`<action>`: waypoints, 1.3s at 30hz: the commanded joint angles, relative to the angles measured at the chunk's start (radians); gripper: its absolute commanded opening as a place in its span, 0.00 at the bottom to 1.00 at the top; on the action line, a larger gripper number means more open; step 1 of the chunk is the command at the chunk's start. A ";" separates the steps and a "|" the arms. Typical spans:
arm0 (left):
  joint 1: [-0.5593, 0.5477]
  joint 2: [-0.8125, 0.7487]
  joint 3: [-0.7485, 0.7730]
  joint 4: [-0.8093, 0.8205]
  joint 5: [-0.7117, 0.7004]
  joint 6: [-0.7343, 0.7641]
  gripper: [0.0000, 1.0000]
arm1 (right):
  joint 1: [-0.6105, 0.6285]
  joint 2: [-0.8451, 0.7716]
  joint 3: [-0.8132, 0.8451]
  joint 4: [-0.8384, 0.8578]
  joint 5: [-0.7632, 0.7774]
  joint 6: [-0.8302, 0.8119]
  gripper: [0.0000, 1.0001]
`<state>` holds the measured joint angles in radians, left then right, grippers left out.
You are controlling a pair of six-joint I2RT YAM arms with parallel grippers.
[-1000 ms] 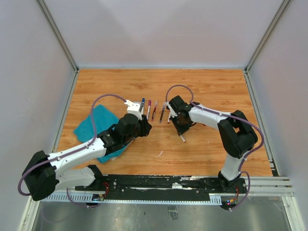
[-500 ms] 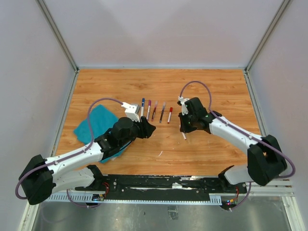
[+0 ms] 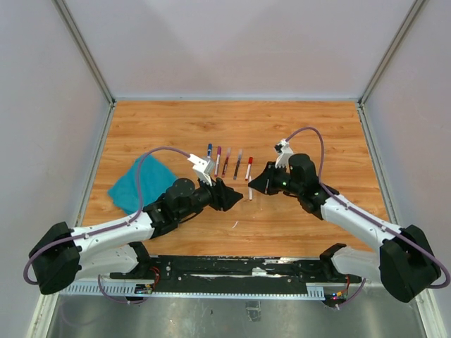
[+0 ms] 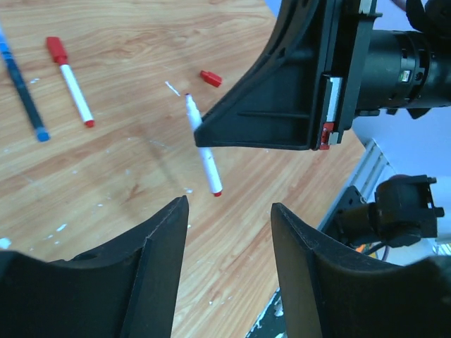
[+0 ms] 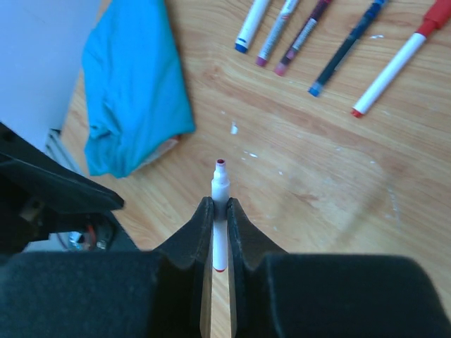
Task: Insert the pens into the pen caps
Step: Pick up the pen from the center of the board.
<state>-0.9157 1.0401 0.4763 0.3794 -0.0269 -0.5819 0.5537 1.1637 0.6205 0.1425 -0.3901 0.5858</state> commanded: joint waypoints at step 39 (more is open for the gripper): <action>-0.031 0.180 0.068 0.183 0.045 -0.006 0.03 | -0.010 -0.128 -0.141 0.334 -0.216 0.271 0.06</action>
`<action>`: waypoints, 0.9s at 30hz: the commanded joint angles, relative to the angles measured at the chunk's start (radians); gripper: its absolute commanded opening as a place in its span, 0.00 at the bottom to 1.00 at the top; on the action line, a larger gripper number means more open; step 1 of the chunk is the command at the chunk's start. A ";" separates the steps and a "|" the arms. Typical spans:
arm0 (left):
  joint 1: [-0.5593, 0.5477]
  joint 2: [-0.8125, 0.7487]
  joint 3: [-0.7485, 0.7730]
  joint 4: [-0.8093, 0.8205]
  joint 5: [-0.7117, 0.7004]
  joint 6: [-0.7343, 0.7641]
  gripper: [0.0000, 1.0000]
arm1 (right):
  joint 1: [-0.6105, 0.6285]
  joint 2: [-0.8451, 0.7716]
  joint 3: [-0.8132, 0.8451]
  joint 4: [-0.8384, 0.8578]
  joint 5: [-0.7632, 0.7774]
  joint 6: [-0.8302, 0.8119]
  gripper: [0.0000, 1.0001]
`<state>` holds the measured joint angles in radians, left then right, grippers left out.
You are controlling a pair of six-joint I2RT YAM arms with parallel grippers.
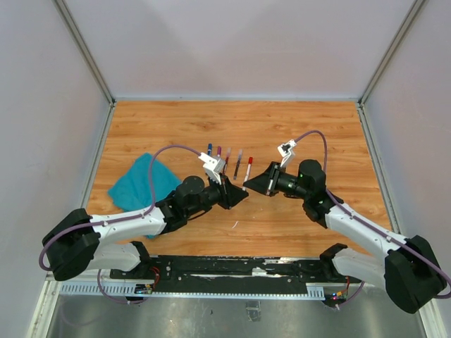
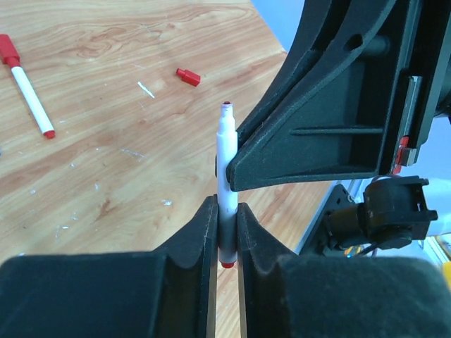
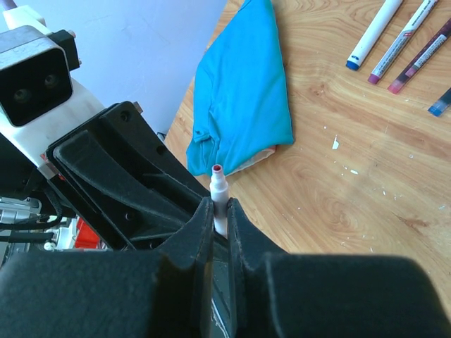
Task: Insert the pens into the pen caps
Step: Pick up the pen from the center of the board.
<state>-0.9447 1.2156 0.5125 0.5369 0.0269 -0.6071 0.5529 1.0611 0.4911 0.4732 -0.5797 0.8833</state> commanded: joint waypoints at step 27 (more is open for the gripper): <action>-0.002 -0.131 0.033 -0.223 -0.134 0.075 0.00 | -0.096 0.146 0.311 -0.785 0.676 -0.574 0.79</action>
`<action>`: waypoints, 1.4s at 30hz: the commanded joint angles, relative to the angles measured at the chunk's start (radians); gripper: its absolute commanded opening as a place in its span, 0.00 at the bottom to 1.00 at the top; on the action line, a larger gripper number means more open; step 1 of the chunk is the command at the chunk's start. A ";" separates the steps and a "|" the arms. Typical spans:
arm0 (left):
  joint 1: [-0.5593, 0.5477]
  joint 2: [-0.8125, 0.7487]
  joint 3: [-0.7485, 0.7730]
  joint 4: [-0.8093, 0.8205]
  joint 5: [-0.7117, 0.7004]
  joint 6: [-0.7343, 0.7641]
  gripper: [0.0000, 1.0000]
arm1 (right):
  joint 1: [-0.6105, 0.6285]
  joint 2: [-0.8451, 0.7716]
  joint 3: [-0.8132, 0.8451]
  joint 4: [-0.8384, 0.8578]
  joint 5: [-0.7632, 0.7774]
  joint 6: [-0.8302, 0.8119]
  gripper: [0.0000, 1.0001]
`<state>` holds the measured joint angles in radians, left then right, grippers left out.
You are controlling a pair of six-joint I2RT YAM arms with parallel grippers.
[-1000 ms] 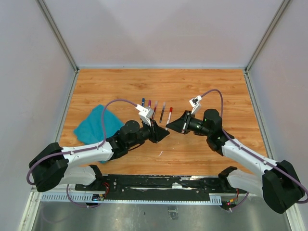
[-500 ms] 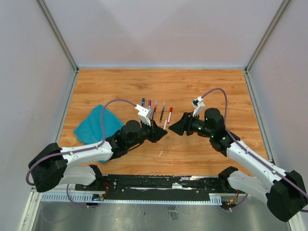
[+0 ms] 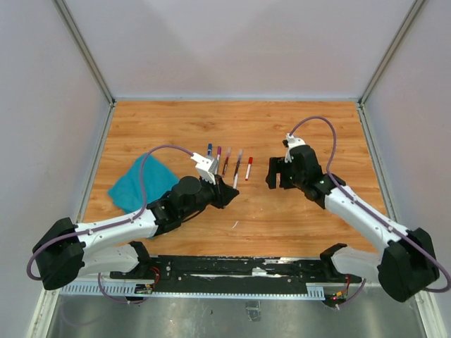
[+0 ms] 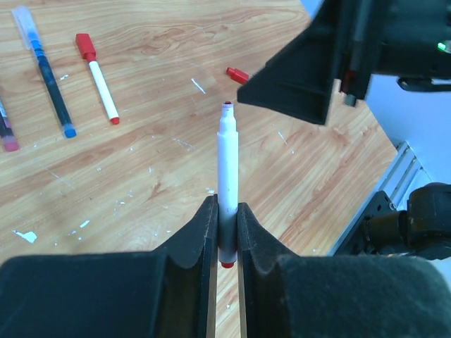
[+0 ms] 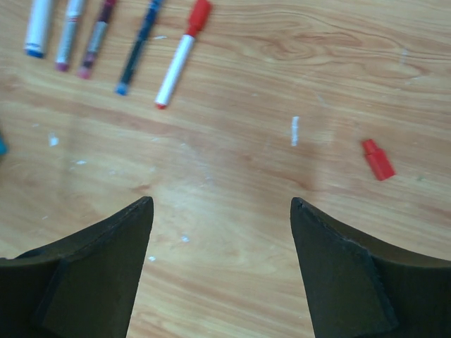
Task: Insert the pens into the pen caps
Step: Pick up the pen from the center of the board, then pick up the pen cap from the center of the board.
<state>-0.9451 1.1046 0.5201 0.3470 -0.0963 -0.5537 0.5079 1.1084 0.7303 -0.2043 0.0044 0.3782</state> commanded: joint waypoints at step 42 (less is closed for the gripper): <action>-0.001 -0.019 0.047 -0.072 0.003 0.044 0.01 | -0.286 0.505 0.347 -0.469 0.281 0.697 0.83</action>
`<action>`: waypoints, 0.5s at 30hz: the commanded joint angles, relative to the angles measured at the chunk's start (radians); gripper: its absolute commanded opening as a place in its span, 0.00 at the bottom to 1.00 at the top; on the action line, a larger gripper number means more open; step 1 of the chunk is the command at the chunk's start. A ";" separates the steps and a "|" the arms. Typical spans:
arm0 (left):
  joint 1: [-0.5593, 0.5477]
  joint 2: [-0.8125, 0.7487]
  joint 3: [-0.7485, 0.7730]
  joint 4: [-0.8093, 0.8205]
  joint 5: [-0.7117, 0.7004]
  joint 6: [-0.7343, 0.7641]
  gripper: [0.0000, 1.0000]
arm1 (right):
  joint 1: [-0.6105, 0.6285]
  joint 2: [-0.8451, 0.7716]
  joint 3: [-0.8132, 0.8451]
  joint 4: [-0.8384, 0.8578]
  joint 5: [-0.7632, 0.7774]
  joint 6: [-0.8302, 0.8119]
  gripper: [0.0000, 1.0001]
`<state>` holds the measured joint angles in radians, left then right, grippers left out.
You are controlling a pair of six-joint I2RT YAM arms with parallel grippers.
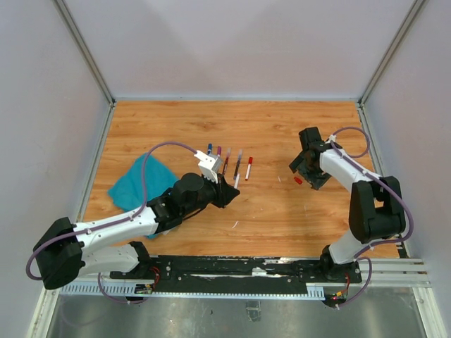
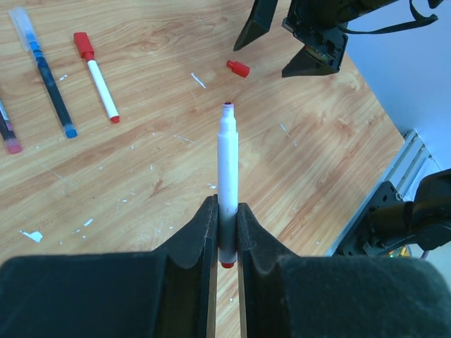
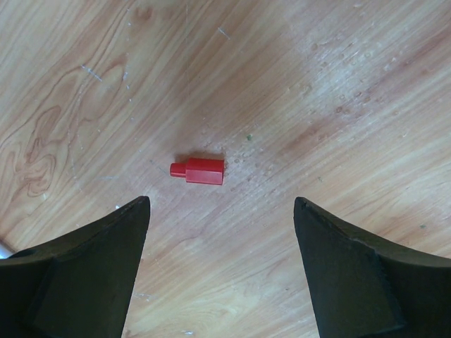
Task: Insert the pens into the pen caps
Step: Pick up the pen cap from the center of the board.
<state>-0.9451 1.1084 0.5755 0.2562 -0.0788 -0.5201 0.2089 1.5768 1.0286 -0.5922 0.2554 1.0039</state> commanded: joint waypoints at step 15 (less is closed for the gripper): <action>-0.001 -0.052 -0.023 0.007 -0.037 0.007 0.00 | 0.038 0.178 0.159 -0.136 0.039 0.112 0.76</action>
<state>-0.9451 1.0813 0.5591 0.2508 -0.0971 -0.5201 0.2363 1.7287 1.1564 -0.6651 0.2581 1.0790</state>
